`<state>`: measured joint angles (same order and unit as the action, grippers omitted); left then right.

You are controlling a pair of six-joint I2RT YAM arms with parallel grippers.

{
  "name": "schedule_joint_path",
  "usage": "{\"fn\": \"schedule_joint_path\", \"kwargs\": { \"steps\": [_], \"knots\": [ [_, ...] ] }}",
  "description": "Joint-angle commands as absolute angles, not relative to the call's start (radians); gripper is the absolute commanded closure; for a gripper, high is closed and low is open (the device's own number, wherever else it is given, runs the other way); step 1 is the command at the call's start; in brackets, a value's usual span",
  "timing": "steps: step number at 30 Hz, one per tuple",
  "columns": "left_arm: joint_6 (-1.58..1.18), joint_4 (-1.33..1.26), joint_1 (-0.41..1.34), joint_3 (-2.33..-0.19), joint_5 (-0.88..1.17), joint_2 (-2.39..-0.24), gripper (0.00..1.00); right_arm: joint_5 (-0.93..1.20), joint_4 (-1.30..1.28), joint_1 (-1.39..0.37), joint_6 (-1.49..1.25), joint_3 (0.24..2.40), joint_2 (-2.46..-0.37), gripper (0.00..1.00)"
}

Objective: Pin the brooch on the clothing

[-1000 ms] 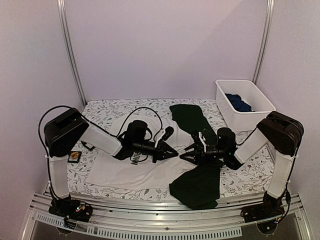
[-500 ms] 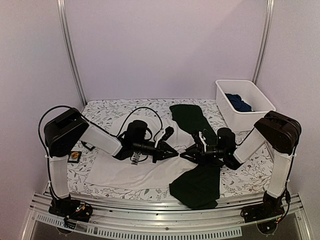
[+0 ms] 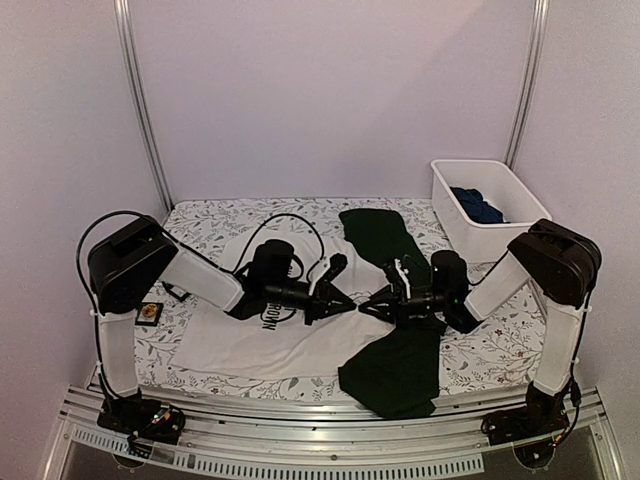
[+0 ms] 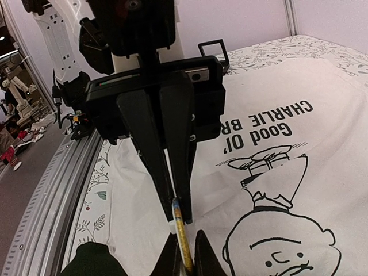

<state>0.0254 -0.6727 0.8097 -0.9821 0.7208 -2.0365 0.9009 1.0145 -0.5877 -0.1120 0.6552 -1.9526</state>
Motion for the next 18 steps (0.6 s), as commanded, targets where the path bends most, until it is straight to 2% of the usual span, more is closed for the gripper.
{"fn": "schedule_joint_path", "kwargs": {
  "steps": [1, 9, 18],
  "knots": [
    [0.054, -0.685, 0.836, -0.993, 0.760, -2.036, 1.00, 0.838, 0.994, -0.578, -0.145, 0.693, -1.965, 0.94],
    [0.045, -0.708, 0.834, -0.966, 0.724, -2.022, 1.00, 0.835, 1.184, -0.535, -0.304, 0.630, -1.980, 0.98],
    [0.034, -0.696, 0.831, -0.955, 0.701, -2.013, 1.00, 0.841, 1.251, -0.532, -0.348, 0.607, -1.992, 0.98]
  ]
}}
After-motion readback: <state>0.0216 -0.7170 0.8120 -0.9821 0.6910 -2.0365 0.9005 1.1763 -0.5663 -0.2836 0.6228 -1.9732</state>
